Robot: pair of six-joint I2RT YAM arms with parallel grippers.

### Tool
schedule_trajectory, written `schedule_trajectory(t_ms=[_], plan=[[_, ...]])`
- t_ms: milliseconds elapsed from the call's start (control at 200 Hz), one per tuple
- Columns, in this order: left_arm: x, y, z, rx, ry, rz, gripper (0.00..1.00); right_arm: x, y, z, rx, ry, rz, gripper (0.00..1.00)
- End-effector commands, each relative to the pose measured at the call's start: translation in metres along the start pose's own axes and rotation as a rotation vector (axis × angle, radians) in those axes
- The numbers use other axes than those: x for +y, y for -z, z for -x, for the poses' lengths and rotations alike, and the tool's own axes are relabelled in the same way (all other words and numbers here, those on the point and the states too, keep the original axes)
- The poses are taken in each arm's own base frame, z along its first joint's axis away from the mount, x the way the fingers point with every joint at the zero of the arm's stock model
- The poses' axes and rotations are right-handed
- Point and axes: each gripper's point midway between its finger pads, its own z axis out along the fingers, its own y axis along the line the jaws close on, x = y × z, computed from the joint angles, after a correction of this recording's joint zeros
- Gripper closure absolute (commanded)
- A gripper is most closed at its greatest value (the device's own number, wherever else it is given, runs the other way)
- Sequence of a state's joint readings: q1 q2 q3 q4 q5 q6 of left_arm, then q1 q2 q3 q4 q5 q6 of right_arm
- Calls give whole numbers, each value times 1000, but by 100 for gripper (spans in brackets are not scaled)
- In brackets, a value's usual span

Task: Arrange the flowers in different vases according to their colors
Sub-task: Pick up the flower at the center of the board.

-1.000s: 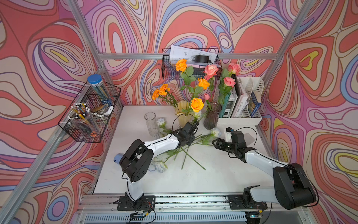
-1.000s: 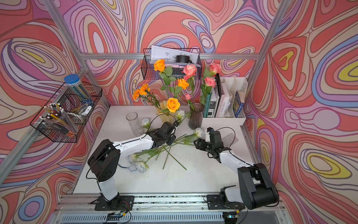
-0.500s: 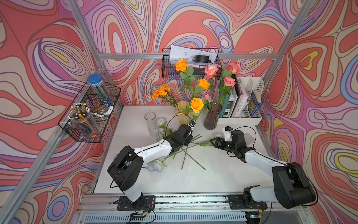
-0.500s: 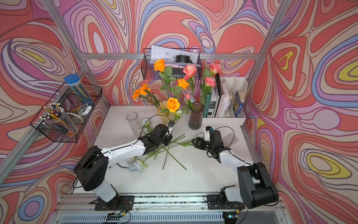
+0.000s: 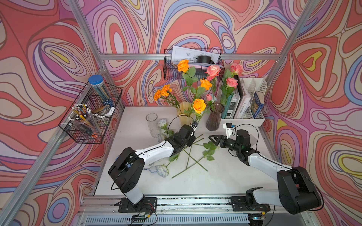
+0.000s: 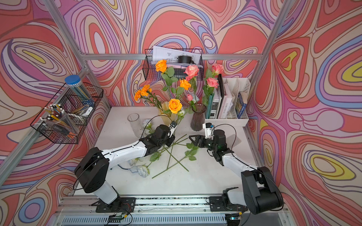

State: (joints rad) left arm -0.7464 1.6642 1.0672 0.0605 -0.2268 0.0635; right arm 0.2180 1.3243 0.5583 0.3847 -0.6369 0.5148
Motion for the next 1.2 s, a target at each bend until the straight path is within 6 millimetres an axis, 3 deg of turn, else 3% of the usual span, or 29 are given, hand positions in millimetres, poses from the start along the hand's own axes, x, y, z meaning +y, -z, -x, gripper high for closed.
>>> schedule_trajectory(t_ms=[0, 85, 280, 636, 696, 846, 1197], plan=[[2, 2, 14, -43, 10, 2, 100, 42, -18, -5, 44, 109, 133, 32], [2, 1, 12, -38, 6, 2, 100, 57, -42, -28, 111, 159, 158, 32], [2, 2, 14, -38, 8, 2, 100, 54, -77, -59, 154, 101, 220, 32], [2, 2, 12, -27, 4, -2, 100, 52, -100, -74, 176, 66, 252, 36], [2, 2, 10, -24, 3, 1, 100, 52, -106, -78, 186, 58, 257, 43], [5, 5, 11, -17, 8, 14, 100, 54, -111, -84, 209, 33, 277, 72], [14, 38, 14, 9, 76, 17, 100, 67, -76, -85, 254, 31, 205, 98]])
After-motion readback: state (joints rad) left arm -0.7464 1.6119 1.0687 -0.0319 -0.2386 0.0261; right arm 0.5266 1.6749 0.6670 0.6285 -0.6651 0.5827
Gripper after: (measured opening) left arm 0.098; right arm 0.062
